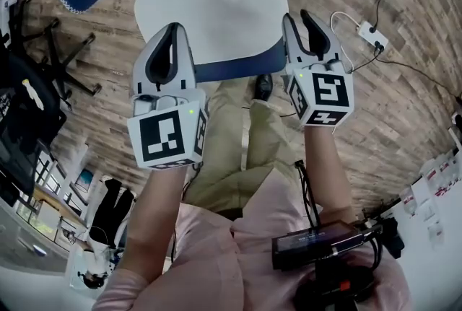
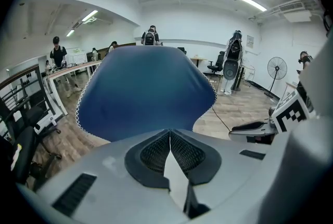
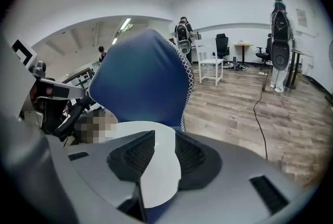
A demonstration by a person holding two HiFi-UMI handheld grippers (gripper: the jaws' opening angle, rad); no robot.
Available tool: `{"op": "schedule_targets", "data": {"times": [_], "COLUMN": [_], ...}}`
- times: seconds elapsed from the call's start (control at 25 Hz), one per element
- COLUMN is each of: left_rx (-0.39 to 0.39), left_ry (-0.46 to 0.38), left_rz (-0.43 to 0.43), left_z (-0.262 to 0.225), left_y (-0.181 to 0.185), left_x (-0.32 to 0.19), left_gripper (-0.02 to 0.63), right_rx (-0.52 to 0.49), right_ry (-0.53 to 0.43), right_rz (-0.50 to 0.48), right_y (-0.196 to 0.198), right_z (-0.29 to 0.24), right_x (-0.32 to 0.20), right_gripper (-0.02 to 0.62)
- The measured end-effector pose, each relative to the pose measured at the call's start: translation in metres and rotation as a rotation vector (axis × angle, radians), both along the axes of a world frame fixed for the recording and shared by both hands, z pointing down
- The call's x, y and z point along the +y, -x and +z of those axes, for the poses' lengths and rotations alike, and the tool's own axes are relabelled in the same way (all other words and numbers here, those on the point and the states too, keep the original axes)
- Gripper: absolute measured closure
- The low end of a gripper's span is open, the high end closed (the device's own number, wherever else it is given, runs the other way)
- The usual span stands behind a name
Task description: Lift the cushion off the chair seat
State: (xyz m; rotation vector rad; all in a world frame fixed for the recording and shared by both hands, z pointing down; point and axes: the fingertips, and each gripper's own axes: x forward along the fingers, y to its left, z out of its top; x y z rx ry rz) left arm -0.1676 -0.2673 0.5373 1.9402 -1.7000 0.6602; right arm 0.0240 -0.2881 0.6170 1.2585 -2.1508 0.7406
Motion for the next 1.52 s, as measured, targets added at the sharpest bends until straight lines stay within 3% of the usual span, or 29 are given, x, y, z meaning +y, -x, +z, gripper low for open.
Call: {"op": "schedule_targets", "data": {"times": [0.48, 0.84, 1.24, 1.52], "left_rx": [0.003, 0.004, -0.012, -0.013], "left_ry": [0.092, 0.138, 0.138, 0.112], "left_rz": [0.031, 0.03, 0.039, 0.036], "left_z": [0.062, 0.093, 0.098, 0.083], "left_y": [-0.011, -0.014, -0.013, -0.013], "left_x": [0.014, 0.026, 0.027, 0.027], "left_gripper": [0.592, 0.592, 0.592, 0.592], "right_rx": [0.003, -0.049, -0.119, -0.128], "right_ry": [0.11, 0.183, 0.249, 0.252], "right_rz": [0.036, 0.061, 0.106, 0.074], "right_y": [-0.011, -0.014, -0.016, -0.008], "right_z": [0.089, 0.132, 0.156, 0.145], "right_x": [0.024, 0.038, 0.047, 0.048], "right_gripper": [0.463, 0.439, 0.45, 0.505]}}
